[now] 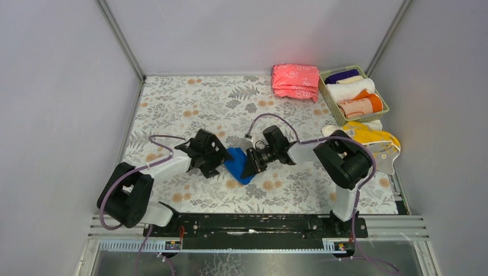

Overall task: Roll the towels
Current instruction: Roll the towel at the center of the board.

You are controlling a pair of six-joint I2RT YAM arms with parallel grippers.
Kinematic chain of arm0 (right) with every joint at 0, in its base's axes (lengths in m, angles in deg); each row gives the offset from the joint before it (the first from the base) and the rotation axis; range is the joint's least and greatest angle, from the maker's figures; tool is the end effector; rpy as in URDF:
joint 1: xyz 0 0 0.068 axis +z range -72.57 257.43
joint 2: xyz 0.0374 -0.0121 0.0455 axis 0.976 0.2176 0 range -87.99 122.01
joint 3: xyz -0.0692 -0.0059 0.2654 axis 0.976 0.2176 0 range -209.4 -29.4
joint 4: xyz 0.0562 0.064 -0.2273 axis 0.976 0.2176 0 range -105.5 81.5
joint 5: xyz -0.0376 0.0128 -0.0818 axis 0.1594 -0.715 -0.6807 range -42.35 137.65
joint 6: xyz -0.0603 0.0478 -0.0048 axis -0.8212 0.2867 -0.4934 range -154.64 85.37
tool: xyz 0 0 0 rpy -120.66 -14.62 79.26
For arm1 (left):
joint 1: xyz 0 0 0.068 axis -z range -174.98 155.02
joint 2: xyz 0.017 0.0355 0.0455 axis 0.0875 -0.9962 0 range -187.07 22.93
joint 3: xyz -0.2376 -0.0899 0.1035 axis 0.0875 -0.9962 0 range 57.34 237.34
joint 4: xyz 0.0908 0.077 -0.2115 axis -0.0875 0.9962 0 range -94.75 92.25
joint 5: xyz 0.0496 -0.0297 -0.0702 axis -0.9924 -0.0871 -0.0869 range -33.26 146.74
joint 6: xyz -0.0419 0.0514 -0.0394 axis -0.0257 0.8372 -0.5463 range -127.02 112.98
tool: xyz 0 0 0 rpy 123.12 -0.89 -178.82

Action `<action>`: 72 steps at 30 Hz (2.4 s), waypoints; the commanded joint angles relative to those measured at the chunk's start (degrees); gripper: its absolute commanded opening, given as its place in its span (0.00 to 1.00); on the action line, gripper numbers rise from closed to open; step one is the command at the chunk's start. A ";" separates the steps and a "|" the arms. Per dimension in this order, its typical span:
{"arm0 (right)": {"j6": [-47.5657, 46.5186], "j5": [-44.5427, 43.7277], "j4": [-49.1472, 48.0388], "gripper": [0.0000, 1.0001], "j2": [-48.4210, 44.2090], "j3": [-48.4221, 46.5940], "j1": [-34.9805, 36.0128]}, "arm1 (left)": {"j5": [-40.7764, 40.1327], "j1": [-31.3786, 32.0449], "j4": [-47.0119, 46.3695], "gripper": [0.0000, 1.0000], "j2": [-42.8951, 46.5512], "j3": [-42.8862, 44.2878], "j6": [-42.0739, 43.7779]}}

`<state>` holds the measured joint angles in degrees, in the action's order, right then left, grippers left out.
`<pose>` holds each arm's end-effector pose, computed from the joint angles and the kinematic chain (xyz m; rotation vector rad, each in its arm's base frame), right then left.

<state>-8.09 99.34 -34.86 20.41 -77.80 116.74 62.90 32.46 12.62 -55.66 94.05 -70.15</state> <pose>0.2422 0.2648 0.1260 -0.8034 2.3427 1.5865 0.2153 -0.1198 0.1487 -0.8090 2.6463 -0.6454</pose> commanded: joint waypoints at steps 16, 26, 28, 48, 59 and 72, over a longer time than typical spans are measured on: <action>-15.01 -55.00 25.62 0.63 -27.12 -2.53 15.67 | -2.20 0.25 -3.26 0.80 -7.00 -4.27 0.88; -21.21 -69.56 24.58 0.67 -19.85 -8.28 26.73 | -2.29 0.51 -3.08 0.79 -6.85 -4.37 0.73; -21.44 -69.56 24.42 0.67 -17.46 -8.97 27.20 | -2.38 0.53 -3.04 0.79 -6.91 -4.36 0.73; -15.69 -41.41 25.28 0.32 -9.36 -4.03 16.67 | -0.47 -0.77 -1.74 0.88 0.23 -1.96 1.17; -9.77 -21.46 20.54 0.31 -10.26 -1.05 8.93 | 0.98 -1.21 -1.99 0.92 4.83 -1.27 0.78; -2.78 -13.53 13.03 0.31 -5.54 2.85 3.70 | 2.93 -0.37 -6.70 0.86 -2.33 -0.86 -0.82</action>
<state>-13.55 82.92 -24.06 11.34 -77.24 120.87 65.47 31.65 8.29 -56.25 92.91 -70.50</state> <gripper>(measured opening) 0.373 0.868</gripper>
